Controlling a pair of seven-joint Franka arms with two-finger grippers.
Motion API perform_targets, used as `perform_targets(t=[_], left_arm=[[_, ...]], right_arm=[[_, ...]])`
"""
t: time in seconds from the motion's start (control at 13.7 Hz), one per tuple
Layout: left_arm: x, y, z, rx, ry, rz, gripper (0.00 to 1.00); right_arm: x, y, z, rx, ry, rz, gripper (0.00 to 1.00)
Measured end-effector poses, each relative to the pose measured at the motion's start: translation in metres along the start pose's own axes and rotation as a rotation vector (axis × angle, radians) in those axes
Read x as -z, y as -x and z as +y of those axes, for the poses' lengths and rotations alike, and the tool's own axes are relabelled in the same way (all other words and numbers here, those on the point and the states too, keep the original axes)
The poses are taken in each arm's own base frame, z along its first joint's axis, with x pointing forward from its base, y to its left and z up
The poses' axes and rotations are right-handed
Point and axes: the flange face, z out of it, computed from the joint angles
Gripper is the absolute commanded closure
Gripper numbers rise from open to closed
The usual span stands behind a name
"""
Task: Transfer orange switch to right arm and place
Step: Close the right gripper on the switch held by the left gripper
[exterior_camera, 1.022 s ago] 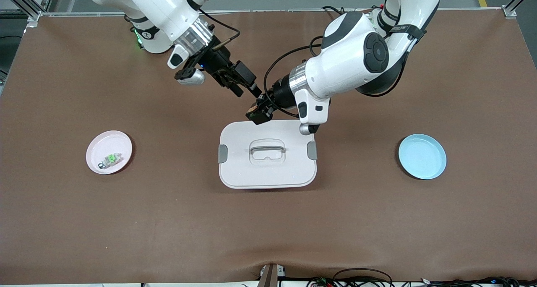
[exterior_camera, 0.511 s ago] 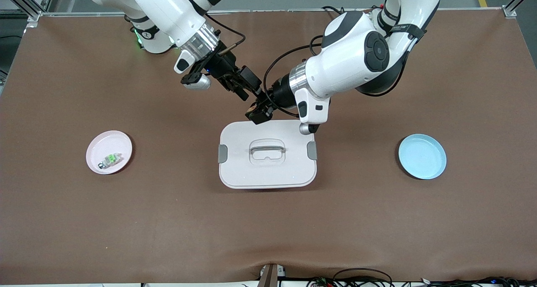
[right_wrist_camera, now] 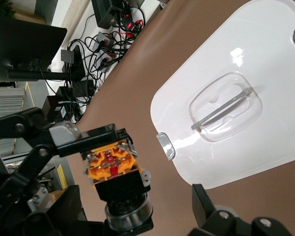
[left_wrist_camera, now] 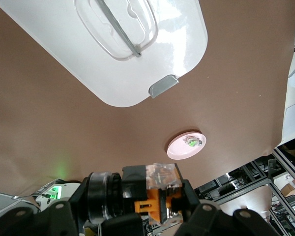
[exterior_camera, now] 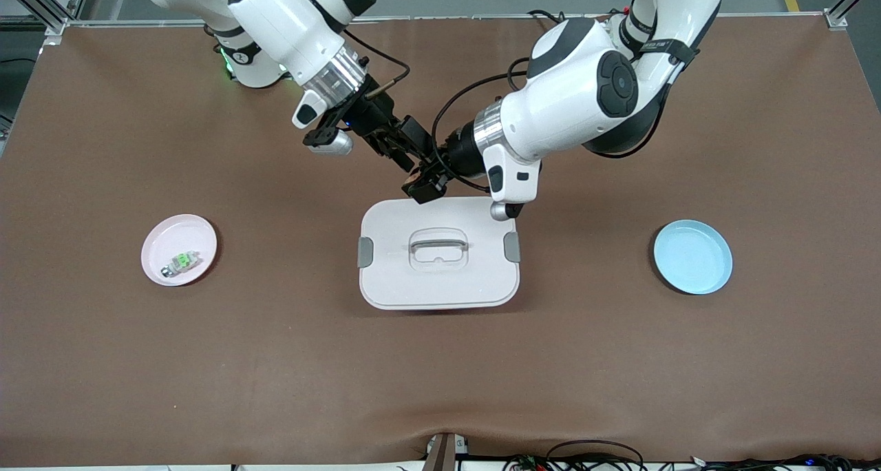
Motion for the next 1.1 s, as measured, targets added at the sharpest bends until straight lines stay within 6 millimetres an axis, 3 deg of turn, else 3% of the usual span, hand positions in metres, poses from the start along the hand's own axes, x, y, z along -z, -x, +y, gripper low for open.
perform_targets(t=[0.15,0.22,0.66,0.88,1.1], left_arm=[[0.0007,0.0,0.0009,0.0,0.008,0.001,1.0],[0.0008,0.0,0.001,0.0,0.009,0.001,1.0],[0.0002,-0.0002,0.001,0.0,0.009,0.001,1.0],[0.0004,-0.0013,0.0013,0.001,0.01,0.001,1.0],[0.0003,-0.0013,0.0013,0.0,0.01,0.001,1.0]], right_arm=[[-0.0032,-0.0009,-0.0012,0.0,0.0,0.001,0.0],[-0.0039,-0.0011,-0.002,0.0,-0.001,0.001,0.07],[-0.0052,0.002,-0.007,0.005,-0.011,-0.001,0.8],[-0.0079,0.0027,-0.0063,0.006,-0.007,-0.002,0.99],[-0.008,0.0026,-0.0063,0.006,-0.007,-0.002,1.0]])
